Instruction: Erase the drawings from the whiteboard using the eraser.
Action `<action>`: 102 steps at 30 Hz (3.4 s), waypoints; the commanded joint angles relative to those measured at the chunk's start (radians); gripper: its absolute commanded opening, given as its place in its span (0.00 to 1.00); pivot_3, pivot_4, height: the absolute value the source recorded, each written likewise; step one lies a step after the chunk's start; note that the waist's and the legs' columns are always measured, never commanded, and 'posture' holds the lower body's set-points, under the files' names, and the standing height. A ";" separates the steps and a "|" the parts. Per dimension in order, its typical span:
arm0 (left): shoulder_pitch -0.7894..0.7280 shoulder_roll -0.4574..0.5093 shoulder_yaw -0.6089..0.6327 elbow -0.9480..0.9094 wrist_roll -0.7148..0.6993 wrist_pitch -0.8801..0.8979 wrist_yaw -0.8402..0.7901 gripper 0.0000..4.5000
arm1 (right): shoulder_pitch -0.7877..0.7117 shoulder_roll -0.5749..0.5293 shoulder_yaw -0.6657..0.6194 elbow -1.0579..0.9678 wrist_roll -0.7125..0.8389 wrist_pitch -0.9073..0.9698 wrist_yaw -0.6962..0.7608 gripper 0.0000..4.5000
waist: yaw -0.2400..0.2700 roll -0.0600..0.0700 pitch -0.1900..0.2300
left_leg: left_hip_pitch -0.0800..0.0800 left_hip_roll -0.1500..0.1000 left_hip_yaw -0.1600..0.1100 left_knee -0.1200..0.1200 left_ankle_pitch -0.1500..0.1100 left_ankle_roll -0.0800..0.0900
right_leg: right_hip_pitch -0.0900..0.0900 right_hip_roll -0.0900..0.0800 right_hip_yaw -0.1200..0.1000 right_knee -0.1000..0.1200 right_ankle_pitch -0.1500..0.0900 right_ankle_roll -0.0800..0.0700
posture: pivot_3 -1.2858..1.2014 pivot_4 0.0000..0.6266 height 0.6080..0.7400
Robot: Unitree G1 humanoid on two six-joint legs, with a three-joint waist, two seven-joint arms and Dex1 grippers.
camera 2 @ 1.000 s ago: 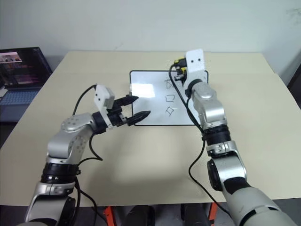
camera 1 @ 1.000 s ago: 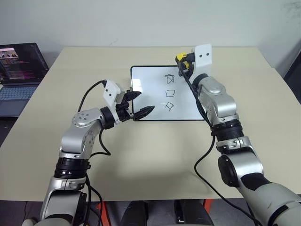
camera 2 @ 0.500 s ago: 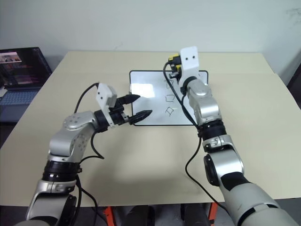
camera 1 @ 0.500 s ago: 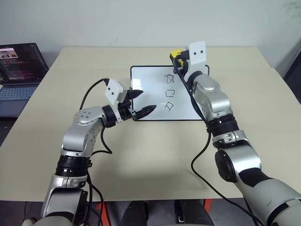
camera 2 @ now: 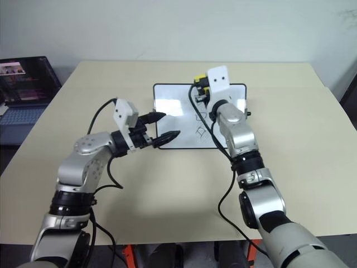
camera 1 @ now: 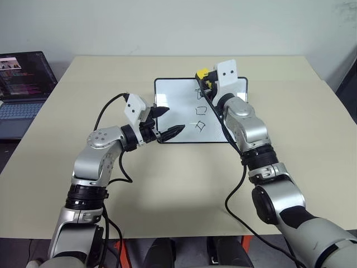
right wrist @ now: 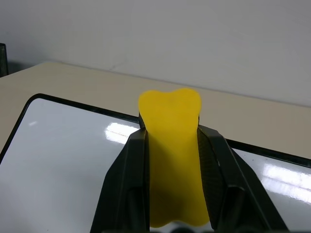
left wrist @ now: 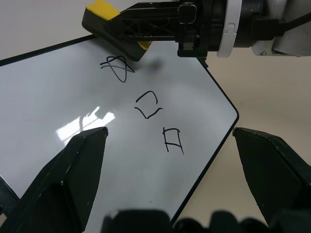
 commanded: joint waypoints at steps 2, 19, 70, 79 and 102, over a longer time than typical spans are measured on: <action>0.009 0.017 0.030 -0.057 -0.006 -0.004 0.011 1.00 | -0.006 0.008 0.007 -0.049 -0.009 -0.006 0.010 0.23 | -0.001 0.000 0.000 | 0.000 0.000 0.000 0.000 0.000 0.000 | 0.000 0.000 0.000 0.000 0.000 0.000 | 0.52 0.24 1.00; 0.028 0.033 0.046 -0.091 -0.008 0.013 0.027 1.00 | -0.025 0.043 0.059 0.007 -0.062 -0.024 0.058 0.23 | -0.011 0.000 0.000 | 0.001 -0.001 -0.001 0.011 -0.002 0.003 | -0.001 0.000 0.000 0.013 0.000 0.000 | 0.52 0.24 1.00; -0.034 -0.005 0.026 -0.014 0.003 -0.020 0.014 1.00 | 0.211 -0.193 0.085 -0.164 -0.168 0.080 0.143 0.23 | 0.016 -0.002 -0.001 | 0.002 -0.002 -0.002 0.012 -0.002 0.004 | 0.002 -0.001 -0.001 0.012 0.000 0.000 | 0.52 0.24 1.00; -0.038 -0.010 0.023 -0.011 0.006 -0.024 0.015 1.00 | 0.178 -0.197 0.072 -0.202 -0.150 0.090 0.158 0.23 | 0.016 -0.002 -0.001 | 0.002 -0.002 -0.002 0.012 -0.002 0.004 | 0.003 -0.001 -0.001 0.012 0.000 0.000 | 0.52 0.24 1.00; -0.023 -0.014 0.031 -0.041 0.002 -0.015 0.027 1.00 | -0.070 -0.149 0.191 0.133 -0.237 -0.283 0.250 0.23 | 0.010 -0.001 -0.001 | 0.001 -0.001 -0.001 0.011 -0.002 0.004 | 0.001 0.000 0.000 0.011 0.000 0.000 | 0.52 0.24 1.00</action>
